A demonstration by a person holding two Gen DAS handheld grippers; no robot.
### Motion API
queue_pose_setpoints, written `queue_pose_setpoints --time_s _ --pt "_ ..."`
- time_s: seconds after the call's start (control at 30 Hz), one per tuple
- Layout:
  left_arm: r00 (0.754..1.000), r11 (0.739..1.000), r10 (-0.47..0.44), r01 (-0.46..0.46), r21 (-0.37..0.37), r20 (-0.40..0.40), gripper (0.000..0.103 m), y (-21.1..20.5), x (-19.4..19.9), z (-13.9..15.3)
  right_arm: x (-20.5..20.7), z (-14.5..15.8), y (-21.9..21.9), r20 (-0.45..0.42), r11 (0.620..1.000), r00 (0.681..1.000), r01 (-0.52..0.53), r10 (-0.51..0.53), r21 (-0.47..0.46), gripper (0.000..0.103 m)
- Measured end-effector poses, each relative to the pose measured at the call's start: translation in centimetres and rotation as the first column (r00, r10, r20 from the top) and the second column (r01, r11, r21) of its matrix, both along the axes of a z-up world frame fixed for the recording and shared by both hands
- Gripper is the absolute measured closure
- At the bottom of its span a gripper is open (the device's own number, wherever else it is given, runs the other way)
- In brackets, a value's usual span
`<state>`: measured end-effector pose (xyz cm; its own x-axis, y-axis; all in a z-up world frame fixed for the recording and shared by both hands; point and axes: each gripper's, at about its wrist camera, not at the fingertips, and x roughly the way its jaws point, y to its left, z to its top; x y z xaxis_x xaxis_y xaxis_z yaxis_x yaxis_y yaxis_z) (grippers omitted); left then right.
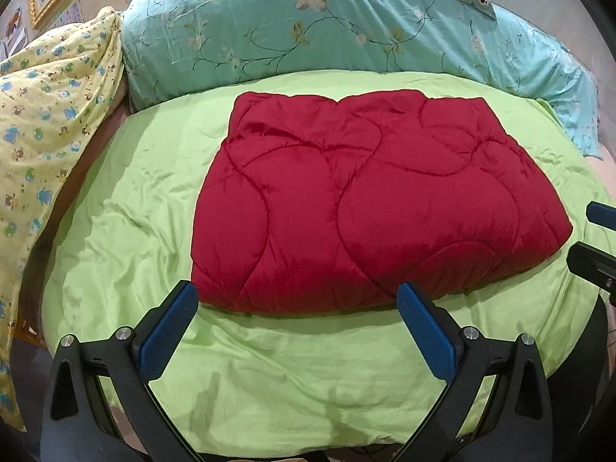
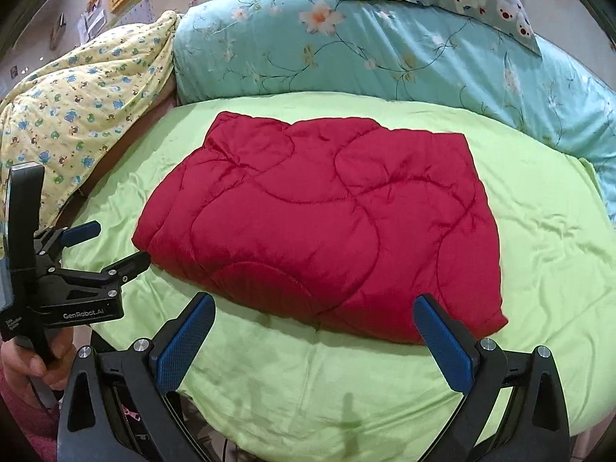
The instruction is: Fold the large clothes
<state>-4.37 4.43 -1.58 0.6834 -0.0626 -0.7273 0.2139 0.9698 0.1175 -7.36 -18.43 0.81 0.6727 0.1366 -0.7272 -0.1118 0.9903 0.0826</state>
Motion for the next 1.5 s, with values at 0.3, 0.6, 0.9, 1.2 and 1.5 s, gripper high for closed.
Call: queue_pose_setpoints --time_s 0.3,0.6,0.9,1.2,1.5 --pt "1.0 1.0 0.008 -0.008 0.013 0.003 0.0 -0.4 1.3 -0.3 2.2 -2.1 -0.8 -0.059 0.999 0.998 0.032 -0.032 0.005 0.0" --pt "1.0 1.0 0.021 -0.021 0.012 0.006 0.0 -0.5 2.7 -0.4 3.3 -2.5 -0.9 -0.07 0.999 0.997 0.036 -0.036 0.005 0.0" --pt "1.0 1.0 0.025 -0.025 0.013 0.005 0.0 -0.7 3.5 -0.5 4.0 -2.5 -1.1 -0.074 0.999 0.996 0.044 -0.044 0.003 0.0" --pt "1.0 1.0 0.025 -0.025 0.018 -0.004 0.0 -0.7 4.2 -0.9 4.5 -2.7 -1.5 -0.08 0.999 0.996 0.048 -0.048 0.001 0.0" --pt "1.0 0.999 0.025 -0.025 0.023 -0.011 0.0 -0.9 4.5 -1.2 4.7 -2.7 -1.4 -0.082 0.999 0.995 0.051 -0.05 0.001 0.0"
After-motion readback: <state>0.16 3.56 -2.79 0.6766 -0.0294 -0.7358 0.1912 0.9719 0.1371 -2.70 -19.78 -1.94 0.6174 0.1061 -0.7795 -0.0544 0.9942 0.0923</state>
